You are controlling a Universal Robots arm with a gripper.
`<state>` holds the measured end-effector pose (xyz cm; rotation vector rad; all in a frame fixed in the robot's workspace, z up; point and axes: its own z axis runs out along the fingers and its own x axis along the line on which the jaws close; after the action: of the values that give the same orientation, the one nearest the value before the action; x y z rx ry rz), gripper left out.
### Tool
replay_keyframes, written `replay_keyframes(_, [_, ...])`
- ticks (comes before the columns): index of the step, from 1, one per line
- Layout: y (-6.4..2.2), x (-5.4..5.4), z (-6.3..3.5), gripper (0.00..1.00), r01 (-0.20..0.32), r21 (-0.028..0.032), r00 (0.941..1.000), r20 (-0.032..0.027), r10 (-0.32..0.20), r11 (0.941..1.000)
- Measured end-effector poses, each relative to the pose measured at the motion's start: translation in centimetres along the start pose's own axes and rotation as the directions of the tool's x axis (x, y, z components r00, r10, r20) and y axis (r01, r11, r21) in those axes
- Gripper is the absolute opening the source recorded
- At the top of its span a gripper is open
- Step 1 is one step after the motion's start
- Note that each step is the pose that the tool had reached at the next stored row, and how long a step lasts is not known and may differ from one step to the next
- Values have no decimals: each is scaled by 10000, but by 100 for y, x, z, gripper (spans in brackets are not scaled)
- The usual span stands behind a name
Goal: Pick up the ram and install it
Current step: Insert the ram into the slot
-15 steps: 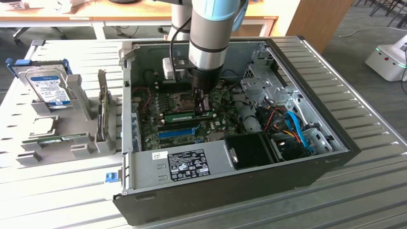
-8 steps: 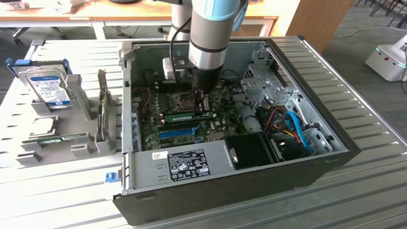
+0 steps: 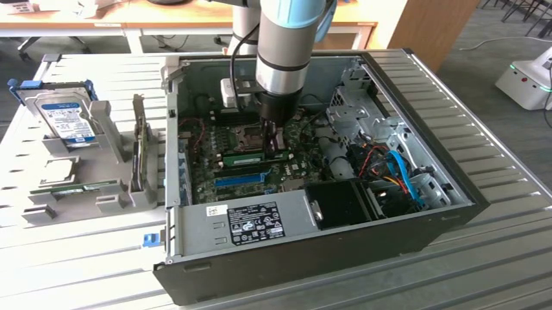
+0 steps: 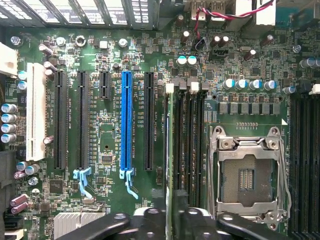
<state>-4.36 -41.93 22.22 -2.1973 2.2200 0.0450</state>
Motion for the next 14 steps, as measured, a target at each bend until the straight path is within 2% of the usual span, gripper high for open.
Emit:
replay_keyframes(1, [0, 0, 0, 25, 0, 0, 10000, 0, 0, 10000])
replay_keyframes(2, [0, 0, 0, 25, 0, 0, 10000, 0, 0, 10000])
replay_keyframes(3, [0, 0, 0, 31, 0, -1, 10000, 0, 0, 10000])
replay_keyframes(14, [0, 0, -7, 31, 0, -2, 10000, -3, 0, 10000])
